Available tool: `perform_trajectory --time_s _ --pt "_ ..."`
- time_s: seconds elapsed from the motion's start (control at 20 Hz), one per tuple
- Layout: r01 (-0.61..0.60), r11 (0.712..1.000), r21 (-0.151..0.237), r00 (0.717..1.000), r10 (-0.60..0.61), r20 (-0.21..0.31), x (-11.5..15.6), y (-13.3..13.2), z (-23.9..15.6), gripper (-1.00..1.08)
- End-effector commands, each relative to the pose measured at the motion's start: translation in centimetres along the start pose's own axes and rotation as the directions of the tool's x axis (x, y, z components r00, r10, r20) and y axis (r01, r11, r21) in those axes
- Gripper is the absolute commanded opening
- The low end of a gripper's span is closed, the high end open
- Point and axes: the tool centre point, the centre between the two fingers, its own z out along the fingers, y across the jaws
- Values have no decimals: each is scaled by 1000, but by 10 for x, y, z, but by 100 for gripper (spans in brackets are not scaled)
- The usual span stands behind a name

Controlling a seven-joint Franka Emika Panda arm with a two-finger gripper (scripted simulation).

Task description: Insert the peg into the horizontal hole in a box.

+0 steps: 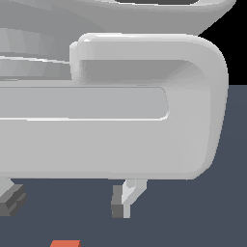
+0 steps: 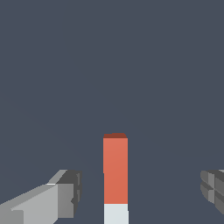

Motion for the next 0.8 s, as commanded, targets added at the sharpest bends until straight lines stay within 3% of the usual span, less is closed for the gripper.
perform_trajectory --time_s 0.0,0.4,0.75 --pt "4 1000 0 1000 -4 -1 -29 -5 10 100" --pt "10 1000 2 1000 -10 -3 -96 -13 32 100" --pt "12 1000 3 1000 -12 -3 -120 -15 40 100"
